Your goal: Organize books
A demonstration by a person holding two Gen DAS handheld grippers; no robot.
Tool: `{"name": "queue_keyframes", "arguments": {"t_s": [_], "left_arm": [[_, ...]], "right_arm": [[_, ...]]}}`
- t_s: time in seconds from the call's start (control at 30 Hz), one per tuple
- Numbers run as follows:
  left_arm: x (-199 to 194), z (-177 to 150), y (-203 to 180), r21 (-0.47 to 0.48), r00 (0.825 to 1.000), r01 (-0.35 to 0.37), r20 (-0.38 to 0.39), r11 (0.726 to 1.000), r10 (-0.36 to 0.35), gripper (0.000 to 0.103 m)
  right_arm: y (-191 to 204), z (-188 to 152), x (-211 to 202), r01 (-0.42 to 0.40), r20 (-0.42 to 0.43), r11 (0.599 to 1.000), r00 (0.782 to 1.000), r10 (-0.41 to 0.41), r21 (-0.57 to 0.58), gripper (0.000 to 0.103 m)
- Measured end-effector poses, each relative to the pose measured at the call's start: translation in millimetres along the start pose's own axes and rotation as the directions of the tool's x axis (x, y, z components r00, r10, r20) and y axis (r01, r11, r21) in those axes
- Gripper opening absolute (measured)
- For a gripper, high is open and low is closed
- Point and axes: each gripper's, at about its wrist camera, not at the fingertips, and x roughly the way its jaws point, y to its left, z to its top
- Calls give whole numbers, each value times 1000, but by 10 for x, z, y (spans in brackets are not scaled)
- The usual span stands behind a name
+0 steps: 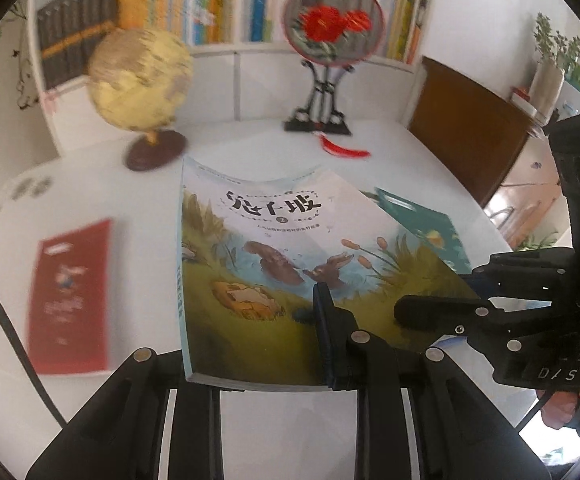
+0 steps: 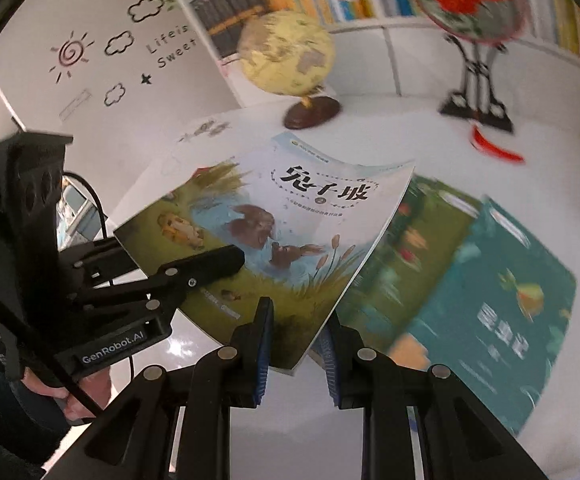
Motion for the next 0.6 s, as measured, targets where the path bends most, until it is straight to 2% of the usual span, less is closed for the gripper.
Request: {"name": "queue_keyframes", "arguments": {"t_s": [0.33,0.5,0.6], "left_arm": [[-451,-41,1256,-25,991,-103,85,994,105,22],[-504,-58,1774,-58,988,-109,105,992,115,22],[-481,-67,1938,-49,986,-129,105,990,133,22]], "right_arm": [[1234,642,571,-32,88,993,995,42,-110,22],[1578,922,953,-97,82,989,991,107,-113,22],[1736,1040,1141,-87,80,988,992,98,-129,22]]}}
